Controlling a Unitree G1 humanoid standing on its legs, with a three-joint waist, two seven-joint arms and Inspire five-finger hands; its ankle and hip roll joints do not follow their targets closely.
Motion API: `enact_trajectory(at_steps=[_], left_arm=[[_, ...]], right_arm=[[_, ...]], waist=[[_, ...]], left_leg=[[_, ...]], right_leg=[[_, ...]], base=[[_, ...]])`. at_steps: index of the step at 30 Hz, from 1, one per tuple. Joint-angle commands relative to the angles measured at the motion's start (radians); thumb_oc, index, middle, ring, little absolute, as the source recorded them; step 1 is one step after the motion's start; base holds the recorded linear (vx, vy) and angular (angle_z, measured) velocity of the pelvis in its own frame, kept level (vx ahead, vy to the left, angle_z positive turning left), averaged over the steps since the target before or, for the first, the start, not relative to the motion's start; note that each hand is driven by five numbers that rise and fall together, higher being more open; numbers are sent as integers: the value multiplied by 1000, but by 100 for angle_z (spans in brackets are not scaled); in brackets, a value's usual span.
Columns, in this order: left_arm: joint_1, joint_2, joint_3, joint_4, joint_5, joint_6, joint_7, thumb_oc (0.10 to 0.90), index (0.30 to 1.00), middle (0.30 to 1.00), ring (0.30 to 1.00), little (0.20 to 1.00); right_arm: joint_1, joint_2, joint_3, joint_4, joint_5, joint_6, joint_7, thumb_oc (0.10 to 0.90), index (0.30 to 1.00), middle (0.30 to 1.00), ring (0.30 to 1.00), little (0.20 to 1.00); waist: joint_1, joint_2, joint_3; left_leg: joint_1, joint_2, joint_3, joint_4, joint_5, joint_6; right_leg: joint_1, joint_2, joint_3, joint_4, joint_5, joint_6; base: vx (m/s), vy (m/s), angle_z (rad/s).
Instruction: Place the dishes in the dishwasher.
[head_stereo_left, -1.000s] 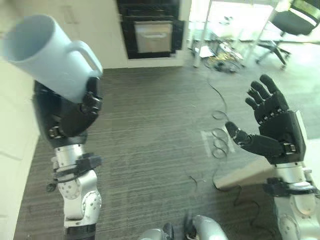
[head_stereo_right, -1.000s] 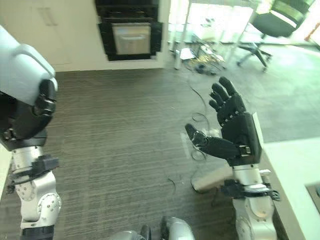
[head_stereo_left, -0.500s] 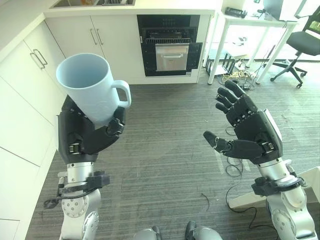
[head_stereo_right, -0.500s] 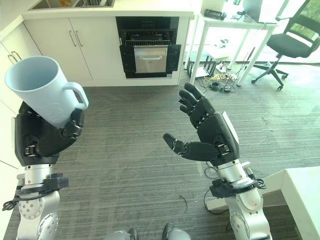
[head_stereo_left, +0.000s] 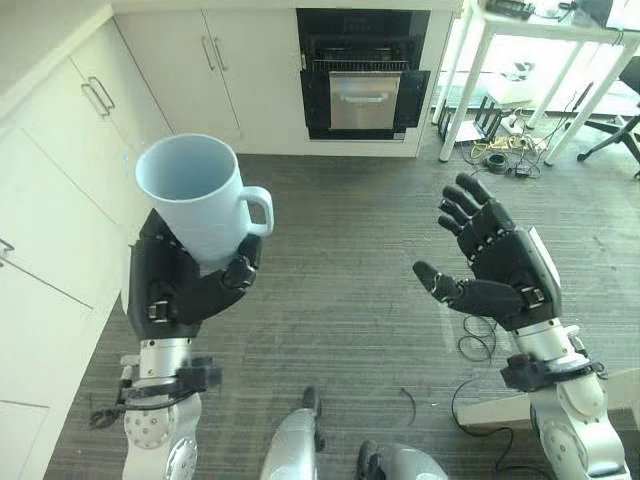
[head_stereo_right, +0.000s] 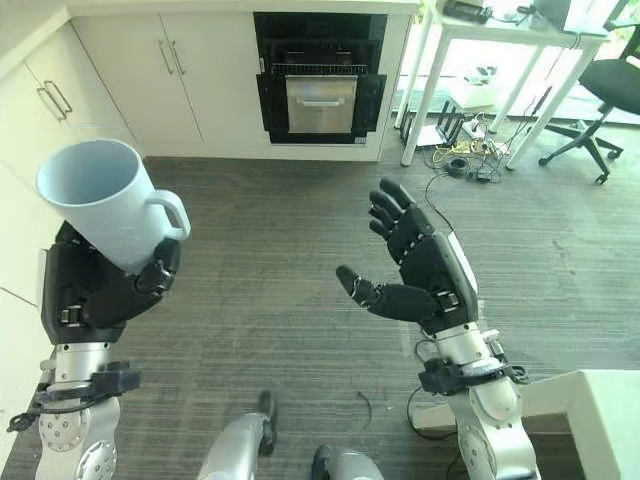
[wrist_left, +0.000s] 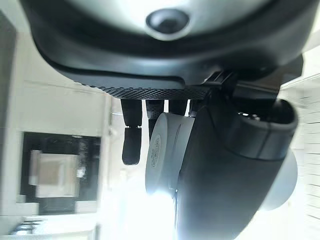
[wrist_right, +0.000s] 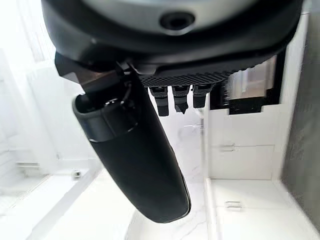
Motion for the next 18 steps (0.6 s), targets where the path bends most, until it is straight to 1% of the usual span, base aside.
enact_trajectory(at_steps=[1, 3, 4, 5, 6, 7, 8, 9, 10, 11, 12, 13, 14, 15, 16, 17, 18], left_arm=[[-70, 25, 61, -124, 24, -127, -1, 400, 300, 300, 300, 300], [-77, 33, 62, -121, 41, -124, 22, 400, 300, 300, 300, 300], [-80, 39, 67, -122, 52, -120, 30, 400, 300, 300, 300, 300], [-80, 46, 73, -127, 60, -113, 35, 400, 300, 300, 300, 300], [-83, 52, 78, -133, 58, -107, 28, 400, 300, 300, 300, 300], [-89, 56, 79, -135, 55, -104, 15, 400, 300, 300, 300, 300], [-101, 64, 77, -135, 53, -102, -2, 400, 300, 300, 300, 300], [-110, 69, 75, -134, 47, -103, -16, 400, 300, 300, 300, 300], [-135, 79, 68, -135, 24, -95, -59, 400, 300, 300, 300, 300], [-148, 84, 58, -136, 32, -89, -66, 400, 300, 300, 300, 300], [-158, 85, 51, -135, 46, -88, -66, 400, 300, 300, 300, 300], [-167, 87, 41, -131, 71, -90, -57, 400, 300, 300, 300, 300], [-174, 90, 30, -127, 103, -93, -33, 400, 300, 300, 300, 300], [-181, 96, 27, -126, 120, -90, -11, 400, 300, 300, 300, 300], [-186, 103, 29, -126, 117, -84, -1, 400, 300, 300, 300, 300], [-195, 111, 38, -123, 105, -77, 7, 400, 300, 300, 300, 300], [-199, 112, 47, -119, 101, -76, 7, 400, 300, 300, 300, 300]], right_arm=[[-76, -25, -47, -128, 40, -88, 9, 800, 900, 900, 900, 900], [-64, -22, -55, -127, 65, -92, 38, 800, 900, 900, 900, 900], [-58, -20, -60, -129, 76, -90, 47, 800, 900, 900, 900, 900], [-54, -16, -62, -134, 91, -87, 52, 800, 900, 900, 900, 900], [-52, -12, -65, -140, 99, -90, 51, 800, 900, 900, 900, 900], [-50, -3, -66, -145, 97, -95, 48, 800, 900, 900, 900, 900], [-48, 9, -62, -149, 85, -104, 38, 800, 900, 900, 900, 900], [-51, 16, -57, -149, 76, -110, 23, 800, 900, 900, 900, 900], [-74, 40, -41, -143, 116, -93, -11, 800, 900, 900, 900, 900], [-91, 61, -29, -135, 145, -84, -26, 800, 900, 900, 900, 900], [-102, 75, -18, -130, 146, -86, -34, 800, 900, 900, 900, 900], [-116, 89, 0, -123, 129, -92, -34, 800, 900, 900, 900, 900], [-130, 100, 20, -112, 96, -97, -37, 800, 900, 900, 900, 900], [-140, 100, 33, -102, 94, -94, -35, 800, 900, 900, 900, 900], [-145, 95, 39, -96, 113, -89, -21, 800, 900, 900, 900, 900], [-145, 91, 39, -91, 164, -74, 19, 800, 900, 900, 900, 900], [-143, 90, 37, -89, 204, -65, 54, 800, 900, 900, 900, 900]], waist=[[-19, -13, -76], [-21, -11, -81], [-18, -13, -87], [-11, -24, -91], [-5, -24, -98], [1, -29, -108], [9, -38, -118], [15, -45, -124], [25, -61, -141], [24, -64, -141], [20, -52, -139], [14, -44, -135], [9, -33, -130], [11, -28, -128], [12, -25, -127], [11, -22, -122], [8, -29, -112]], left_leg=[[85, 5, 45, -49, 37, -3], [105, 2, 44, -49, 23, 5], [117, -8, 38, -49, 12, 14], [135, -27, 32, -49, -5, 26], [138, -30, 28, -49, -9, 36], [144, -37, 29, -49, -18, 49], [154, -50, 28, -49, -30, 65], [161, -62, 20, -49, -37, 74], [183, -102, -7, -49, -60, 106], [205, -123, -24, -49, -77, 121], [216, -124, -37, -49, -79, 128], [234, -126, -40, -49, -84, 133], [250, -118, -29, -49, -88, 131], [257, -111, -14, -49, -87, 126], [261, -104, -3, -49, -87, 119], [272, -91, 14, -49, -91, 107], [284, -91, 32, -49, -99, 104]], right_leg=[[93, 9, 35, -99, -24, 121], [110, -5, 29, -99, -28, 130], [124, -14, 26, -99, -31, 138], [150, -32, 22, -99, -41, 151], [159, -37, 14, -99, -37, 160], [171, -50, 3, -99, -36, 171], [185, -69, -17, -99, -32, 187], [189, -83, -31, -99, -11, 199], [219, -109, -82, -99, 115, 244], [216, -116, -95, -32, 205, 273], [175, -114, -101, 62, 249, 276], [109, -125, -101, 139, 266, 274], [48, -140, -117, 153, 249, 259], [29, -150, -144, 113, 212, 242], [33, -146, -167, 46, 183, 231], [44, -139, -201, -99, 166, 220], [8, -166, -212, -99, 152, 219]], base=[[435, 188, -52], [381, 174, -42], [378, 153, -56], [365, 150, -64], [340, 130, -57], [337, 140, -56], [330, 133, -26], [455, 206, 5], [429, 216, 28], [388, 231, 25], [193, 168, 25], [137, 156, 26], [158, 125, 17], [166, 58, -13], [198, -49, -47], [161, -104, -53], [170, -139, -37]])
